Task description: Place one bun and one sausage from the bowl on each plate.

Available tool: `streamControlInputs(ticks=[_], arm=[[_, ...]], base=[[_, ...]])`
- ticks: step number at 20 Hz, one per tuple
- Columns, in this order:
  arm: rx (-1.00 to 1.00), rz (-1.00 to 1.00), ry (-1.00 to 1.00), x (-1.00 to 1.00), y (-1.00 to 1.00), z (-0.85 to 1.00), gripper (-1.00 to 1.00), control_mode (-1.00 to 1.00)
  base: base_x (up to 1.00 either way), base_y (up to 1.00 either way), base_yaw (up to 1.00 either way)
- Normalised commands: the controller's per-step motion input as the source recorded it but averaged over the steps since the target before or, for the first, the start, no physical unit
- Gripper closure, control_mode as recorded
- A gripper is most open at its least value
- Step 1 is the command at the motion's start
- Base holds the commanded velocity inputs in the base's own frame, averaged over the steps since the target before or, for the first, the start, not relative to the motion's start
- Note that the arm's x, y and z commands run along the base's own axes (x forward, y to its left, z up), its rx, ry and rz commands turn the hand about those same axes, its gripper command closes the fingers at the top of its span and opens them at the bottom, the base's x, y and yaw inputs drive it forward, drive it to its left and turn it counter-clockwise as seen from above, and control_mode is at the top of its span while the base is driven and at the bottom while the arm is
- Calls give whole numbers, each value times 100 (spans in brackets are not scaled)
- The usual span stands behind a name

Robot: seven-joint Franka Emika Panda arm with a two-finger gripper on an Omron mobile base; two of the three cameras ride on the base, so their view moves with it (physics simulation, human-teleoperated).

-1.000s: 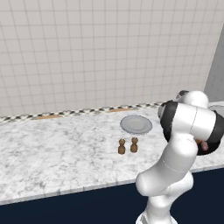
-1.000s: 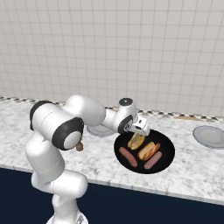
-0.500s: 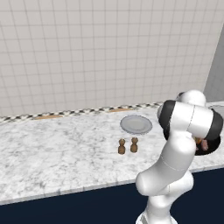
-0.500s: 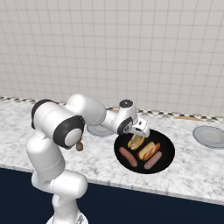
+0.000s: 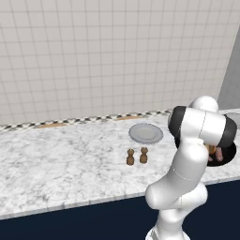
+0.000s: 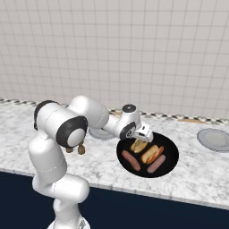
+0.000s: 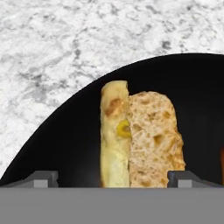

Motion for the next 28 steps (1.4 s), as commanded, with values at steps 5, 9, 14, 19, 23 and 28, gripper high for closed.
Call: streamControlInputs(ticks=[5, 9, 14, 19, 23, 28], arm=[[0, 0, 0, 0, 0, -1, 100, -100], [0, 0, 0, 0, 0, 0, 100, -100], [0, 0, 0, 0, 0, 0, 100, -100], [-2, -4, 1, -10, 0, 21, 100, -100], [-6, -7, 0, -28, 0, 77, 100, -100], [-5, -1, 0, -14, 23, 99, 100, -100]], base=[[0, 0, 0], [0, 0, 0], [0, 0, 0], [0, 0, 0], [0, 0, 0], [0, 0, 0]])
